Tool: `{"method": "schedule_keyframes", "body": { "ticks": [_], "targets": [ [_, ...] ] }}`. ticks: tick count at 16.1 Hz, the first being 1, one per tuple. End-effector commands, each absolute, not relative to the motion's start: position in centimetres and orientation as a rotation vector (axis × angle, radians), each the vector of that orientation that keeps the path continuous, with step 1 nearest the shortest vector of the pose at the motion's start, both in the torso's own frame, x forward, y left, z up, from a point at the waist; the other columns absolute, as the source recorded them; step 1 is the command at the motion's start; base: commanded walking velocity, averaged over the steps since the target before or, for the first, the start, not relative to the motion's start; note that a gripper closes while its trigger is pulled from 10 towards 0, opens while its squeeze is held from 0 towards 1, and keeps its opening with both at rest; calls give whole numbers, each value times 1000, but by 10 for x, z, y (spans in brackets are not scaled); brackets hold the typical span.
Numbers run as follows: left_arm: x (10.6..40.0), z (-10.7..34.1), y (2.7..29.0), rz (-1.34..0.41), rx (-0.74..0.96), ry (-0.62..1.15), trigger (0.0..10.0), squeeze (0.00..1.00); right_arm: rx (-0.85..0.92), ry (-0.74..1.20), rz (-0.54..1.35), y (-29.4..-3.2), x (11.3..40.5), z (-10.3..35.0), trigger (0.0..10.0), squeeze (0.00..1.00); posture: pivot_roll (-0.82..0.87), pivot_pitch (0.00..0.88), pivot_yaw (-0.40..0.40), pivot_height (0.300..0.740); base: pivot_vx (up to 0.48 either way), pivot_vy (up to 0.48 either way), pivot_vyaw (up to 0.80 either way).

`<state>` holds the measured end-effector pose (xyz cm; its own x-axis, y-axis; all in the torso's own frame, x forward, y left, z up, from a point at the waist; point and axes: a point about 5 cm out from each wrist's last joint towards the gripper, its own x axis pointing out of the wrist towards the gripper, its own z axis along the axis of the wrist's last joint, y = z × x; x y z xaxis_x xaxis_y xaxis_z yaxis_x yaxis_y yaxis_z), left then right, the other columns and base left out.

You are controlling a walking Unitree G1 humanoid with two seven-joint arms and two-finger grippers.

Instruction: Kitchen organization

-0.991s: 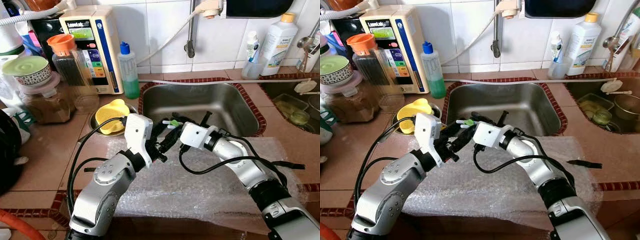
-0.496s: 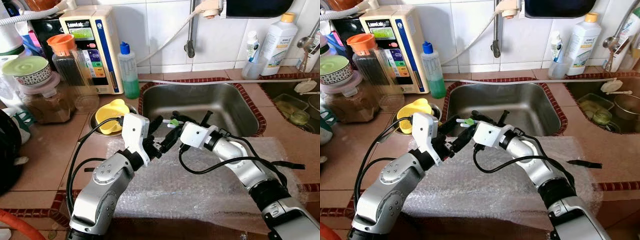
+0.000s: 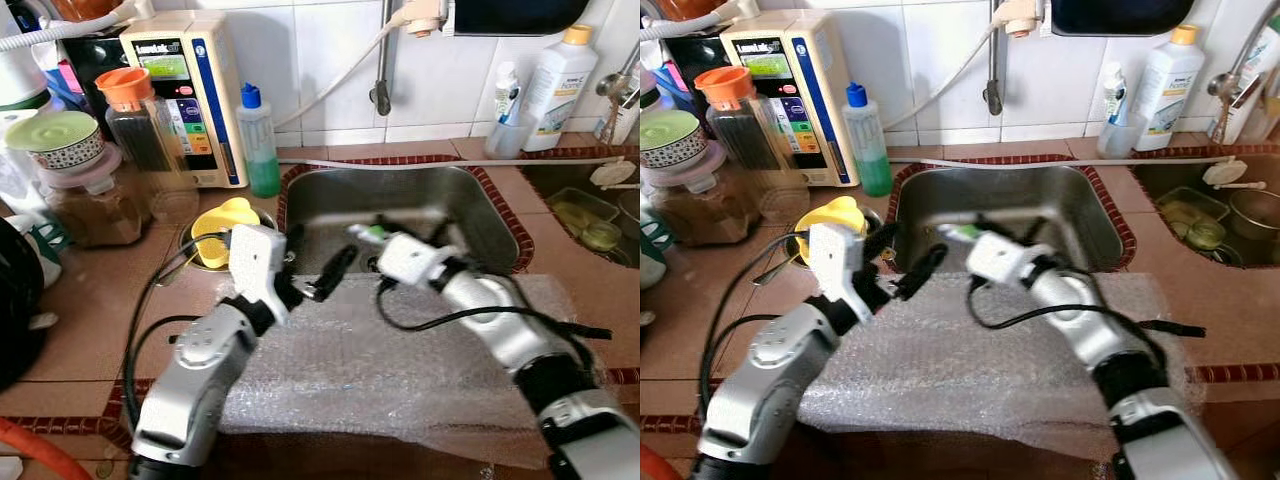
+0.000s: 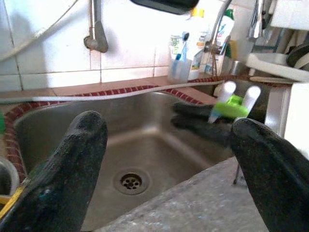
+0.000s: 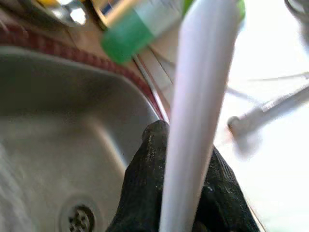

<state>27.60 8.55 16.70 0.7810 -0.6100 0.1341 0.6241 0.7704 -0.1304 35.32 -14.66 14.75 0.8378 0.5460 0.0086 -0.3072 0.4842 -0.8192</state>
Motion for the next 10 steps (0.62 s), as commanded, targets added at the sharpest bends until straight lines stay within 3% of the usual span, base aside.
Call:
{"method": "schedule_keyframes", "body": {
  "ticks": [1, 5, 6, 7, 8, 9, 10],
  "targets": [
    [275, 167, 87, -668, -160, -93, 10000, 1000, -953, -276, 469, -153, 361, 156, 0, 0, -252, 27, 116, 740, 0, 0, 0],
    [273, 160, 90, -656, -123, -76, 10000, 1000, -978, -118, 332, -190, 368, 148, 0, 0, -250, 29, 112, 740, 0, 0, 0],
    [272, 157, 91, -654, -110, -67, 10000, 1000, -956, -82, 325, -197, 368, 146, 4745, 0, -249, 30, 112, 740, 0, 0, 0],
    [272, 156, 91, -655, -108, -58, 10000, 1000, -937, -63, 331, -199, 368, 144, 6157, 0, -249, 30, 112, 740, 0, 0, 0],
    [271, 153, 91, -657, -102, -44, 10000, 576, -917, -37, 355, -200, 368, 142, 10000, 0, -248, 32, 114, 740, 0, 0, 0],
    [271, 148, 92, -652, -75, -24, 10000, 0, -916, -16, 361, -202, 368, 141, 10000, 0, -248, 32, 114, 740, 0, 0, 0],
    [272, 144, 93, -651, -68, -12, 10000, 0, -901, 4, 336, -207, 371, 143, 10000, 0, -248, 33, 115, 740, 0, 0, 0]
  ]
}}
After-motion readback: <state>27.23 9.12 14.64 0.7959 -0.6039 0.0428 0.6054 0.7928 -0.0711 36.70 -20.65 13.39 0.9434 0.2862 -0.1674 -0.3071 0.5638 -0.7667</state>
